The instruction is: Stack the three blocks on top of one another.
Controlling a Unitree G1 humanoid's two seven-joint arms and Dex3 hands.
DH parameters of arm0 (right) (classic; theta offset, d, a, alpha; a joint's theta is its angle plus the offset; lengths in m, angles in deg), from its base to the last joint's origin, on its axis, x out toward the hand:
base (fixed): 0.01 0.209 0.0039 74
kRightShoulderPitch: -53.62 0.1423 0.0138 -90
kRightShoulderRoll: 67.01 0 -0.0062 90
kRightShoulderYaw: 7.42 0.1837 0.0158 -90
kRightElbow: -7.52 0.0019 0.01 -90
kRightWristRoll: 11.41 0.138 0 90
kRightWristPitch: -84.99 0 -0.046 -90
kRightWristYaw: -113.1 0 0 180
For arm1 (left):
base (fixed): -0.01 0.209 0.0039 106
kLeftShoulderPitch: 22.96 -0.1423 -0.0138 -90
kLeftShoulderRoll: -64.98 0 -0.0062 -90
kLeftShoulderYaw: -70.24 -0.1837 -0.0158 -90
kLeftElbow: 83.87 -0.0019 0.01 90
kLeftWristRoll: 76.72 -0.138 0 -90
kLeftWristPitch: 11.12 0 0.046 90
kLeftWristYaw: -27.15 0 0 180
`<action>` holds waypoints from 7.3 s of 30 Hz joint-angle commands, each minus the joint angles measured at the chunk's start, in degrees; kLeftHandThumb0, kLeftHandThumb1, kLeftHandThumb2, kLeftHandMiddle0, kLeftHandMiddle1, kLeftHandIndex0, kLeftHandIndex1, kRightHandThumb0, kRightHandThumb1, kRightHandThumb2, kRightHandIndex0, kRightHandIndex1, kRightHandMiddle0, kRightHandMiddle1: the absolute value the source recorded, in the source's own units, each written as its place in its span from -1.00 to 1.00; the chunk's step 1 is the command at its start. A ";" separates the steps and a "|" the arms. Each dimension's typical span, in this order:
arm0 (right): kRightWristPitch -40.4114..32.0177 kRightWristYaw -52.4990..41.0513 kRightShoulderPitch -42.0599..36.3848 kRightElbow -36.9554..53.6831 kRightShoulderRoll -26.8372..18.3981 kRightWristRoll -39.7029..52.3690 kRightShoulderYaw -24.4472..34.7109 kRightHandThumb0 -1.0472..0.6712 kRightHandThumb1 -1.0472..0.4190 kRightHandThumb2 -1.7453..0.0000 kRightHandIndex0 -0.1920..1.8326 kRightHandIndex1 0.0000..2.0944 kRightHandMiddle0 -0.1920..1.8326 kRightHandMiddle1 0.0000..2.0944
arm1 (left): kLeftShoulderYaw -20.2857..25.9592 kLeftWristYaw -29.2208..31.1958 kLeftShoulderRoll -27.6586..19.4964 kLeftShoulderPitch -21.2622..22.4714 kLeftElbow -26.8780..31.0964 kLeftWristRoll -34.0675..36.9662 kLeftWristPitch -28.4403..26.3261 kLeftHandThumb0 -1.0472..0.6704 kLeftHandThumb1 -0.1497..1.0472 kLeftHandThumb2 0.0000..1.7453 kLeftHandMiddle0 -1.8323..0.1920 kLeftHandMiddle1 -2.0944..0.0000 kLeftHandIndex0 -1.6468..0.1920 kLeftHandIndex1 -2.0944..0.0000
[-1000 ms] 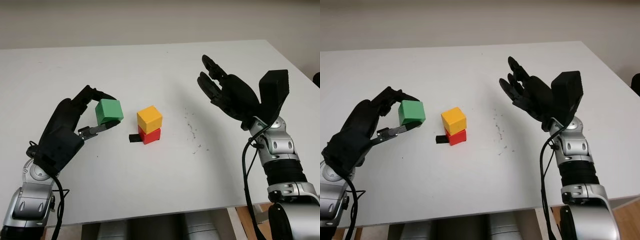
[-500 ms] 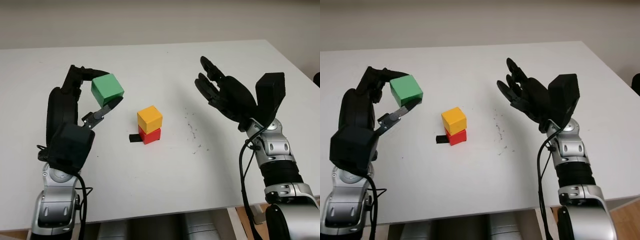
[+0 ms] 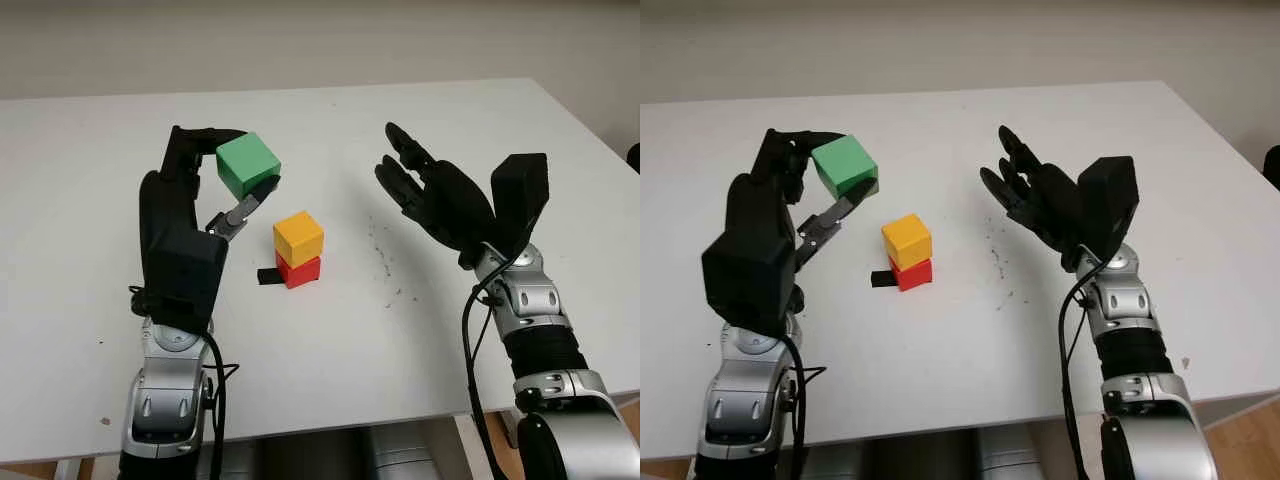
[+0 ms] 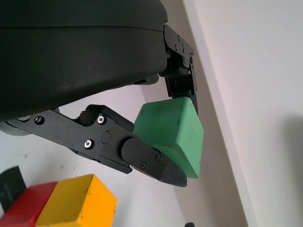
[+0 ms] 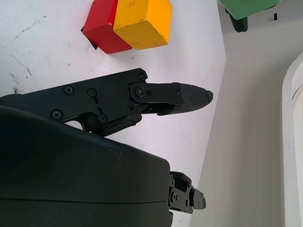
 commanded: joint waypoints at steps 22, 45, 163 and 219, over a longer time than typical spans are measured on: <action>-0.04 1.07 -1.12 1.40 0.68 -0.11 -0.25 -0.51 -1.00 0.61 -0.91 -0.94 -0.86 -0.93 | -1.06 2.80 2.53 0.82 -3.18 8.41 -0.39 -0.18 1.00 -0.81 0.62 0.96 0.43 -0.45; 2.43 1.15 -2.38 0.80 1.43 0.37 0.26 -0.51 -1.00 0.58 -0.91 -0.95 -0.88 -0.95 | -5.01 -0.70 2.63 -3.30 -2.84 5.67 -0.20 -0.19 1.00 -0.76 0.66 0.94 0.47 -0.43; 0.75 0.57 -3.98 3.10 0.89 0.04 0.21 -0.55 -1.00 0.68 -0.92 -0.95 -0.88 -0.95 | -7.89 -2.78 2.02 -1.79 -4.35 4.05 -4.43 -0.39 1.00 -0.92 0.67 0.96 0.66 -0.03; 6.15 2.02 -1.46 -1.91 2.00 1.06 1.82 -0.57 -1.00 0.28 -1.00 -1.00 -1.00 -1.00 | 16.63 -2.12 -4.51 -4.12 0.60 12.66 13.23 -0.65 1.00 -0.20 0.97 0.97 0.95 0.97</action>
